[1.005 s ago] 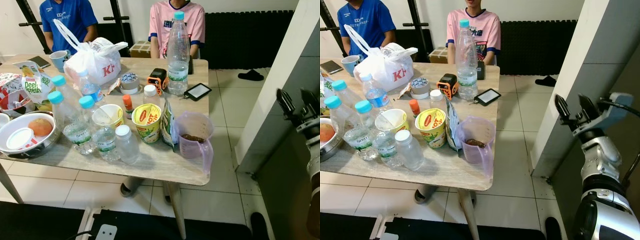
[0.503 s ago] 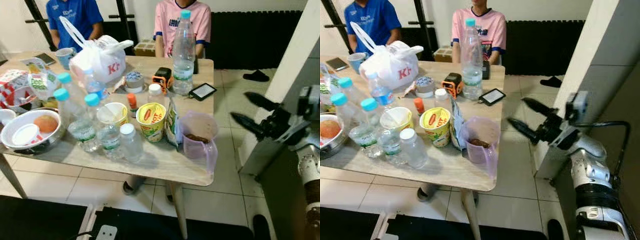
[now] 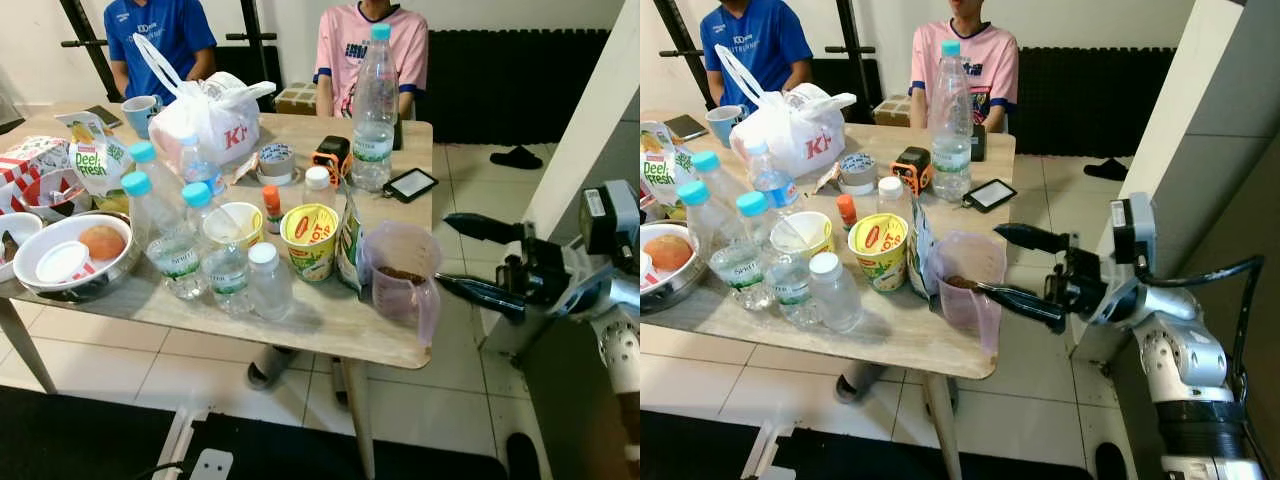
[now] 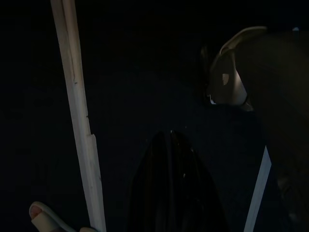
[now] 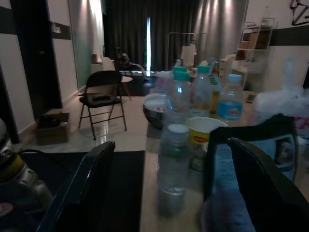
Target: Restocking fridge
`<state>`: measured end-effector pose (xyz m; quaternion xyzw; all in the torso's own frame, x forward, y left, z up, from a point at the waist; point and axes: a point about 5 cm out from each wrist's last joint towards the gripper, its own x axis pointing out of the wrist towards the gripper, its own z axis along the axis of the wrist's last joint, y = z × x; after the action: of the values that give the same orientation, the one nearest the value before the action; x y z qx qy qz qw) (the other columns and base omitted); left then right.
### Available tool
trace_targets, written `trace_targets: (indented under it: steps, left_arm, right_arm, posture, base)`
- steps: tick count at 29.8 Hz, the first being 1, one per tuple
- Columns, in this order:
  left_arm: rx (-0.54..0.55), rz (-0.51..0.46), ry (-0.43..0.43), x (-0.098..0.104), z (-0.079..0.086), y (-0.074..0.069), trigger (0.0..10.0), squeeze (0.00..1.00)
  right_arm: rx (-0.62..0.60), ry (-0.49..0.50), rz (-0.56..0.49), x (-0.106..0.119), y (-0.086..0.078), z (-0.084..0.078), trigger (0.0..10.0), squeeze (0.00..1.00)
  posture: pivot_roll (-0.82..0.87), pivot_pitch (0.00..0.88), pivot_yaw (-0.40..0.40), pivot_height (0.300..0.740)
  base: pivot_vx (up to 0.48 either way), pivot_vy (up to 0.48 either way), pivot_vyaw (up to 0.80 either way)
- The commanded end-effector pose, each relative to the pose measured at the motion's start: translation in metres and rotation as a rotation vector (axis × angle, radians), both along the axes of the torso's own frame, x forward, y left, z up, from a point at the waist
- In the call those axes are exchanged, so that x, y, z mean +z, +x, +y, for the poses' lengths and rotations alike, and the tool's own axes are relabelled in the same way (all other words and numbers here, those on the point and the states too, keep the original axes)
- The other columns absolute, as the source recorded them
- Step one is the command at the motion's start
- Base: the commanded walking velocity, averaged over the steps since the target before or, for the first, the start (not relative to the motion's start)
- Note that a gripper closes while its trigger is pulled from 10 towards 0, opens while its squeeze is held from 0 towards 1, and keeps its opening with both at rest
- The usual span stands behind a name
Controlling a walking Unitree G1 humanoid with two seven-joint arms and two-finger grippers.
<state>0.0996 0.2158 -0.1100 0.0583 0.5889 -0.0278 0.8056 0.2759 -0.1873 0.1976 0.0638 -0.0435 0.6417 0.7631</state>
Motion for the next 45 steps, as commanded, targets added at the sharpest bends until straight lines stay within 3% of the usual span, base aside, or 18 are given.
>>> trace_targets:
  steps: [1,4,12,17,20,25,30,45]
  left_arm:
    - [0.004,0.014,-0.001,-0.001,-0.001,-0.003,10.0,0.00]
    - [0.006,0.014,-0.003,-0.001,-0.001,-0.003,10.0,0.00]
    - [0.010,0.014,-0.007,-0.001,-0.001,-0.003,10.0,0.00]
    - [0.011,0.015,-0.008,-0.001,-0.002,-0.003,10.0,0.00]
    - [0.013,0.015,-0.009,-0.001,-0.002,-0.003,10.0,0.00]
    - [0.014,0.014,-0.010,-0.001,-0.003,-0.003,10.0,0.00]
    - [0.012,0.016,-0.010,-0.002,-0.003,-0.003,10.0,0.00]
    - [0.009,0.016,-0.006,-0.002,-0.004,-0.004,10.0,0.00]
  right_arm:
    - [0.069,-0.023,0.010,-0.002,-0.006,0.011,10.0,0.00]
    - [0.110,-0.097,0.047,-0.011,-0.010,0.022,10.0,0.00]
    - [0.047,-0.225,0.146,-0.038,-0.002,0.033,10.0,0.00]
    - [0.031,-0.276,0.166,-0.045,-0.002,0.034,10.0,0.00]
    - [0.041,-0.357,0.206,-0.059,-0.004,0.034,10.0,0.00]
    - [0.064,-0.376,0.221,-0.063,-0.008,0.036,10.0,0.00]
    - [0.035,-0.498,0.253,-0.079,-0.008,0.030,10.0,0.00]
    - [-0.103,-0.508,0.211,-0.075,0.009,0.012,10.0,0.00]
  posture:
    - [-0.03,0.000,0.029,0.740]
    - [-0.03,0.000,0.027,0.740]
    - [-0.03,0.000,0.021,0.740]
    - [-0.03,0.000,0.021,0.740]
    - [-0.03,0.000,0.015,0.740]
    - [-0.03,0.000,0.014,0.740]
    - [-0.03,0.000,0.013,0.740]
    - [-0.03,0.000,0.014,0.740]
  base:
    - [0.000,0.000,0.00]
    - [0.000,0.000,0.00]
    - [0.000,0.000,0.00]
    - [0.000,0.000,0.00]
    - [0.000,0.000,0.00]
    - [0.000,0.000,0.00]
    - [0.000,0.000,0.00]
    - [0.000,0.000,0.00]
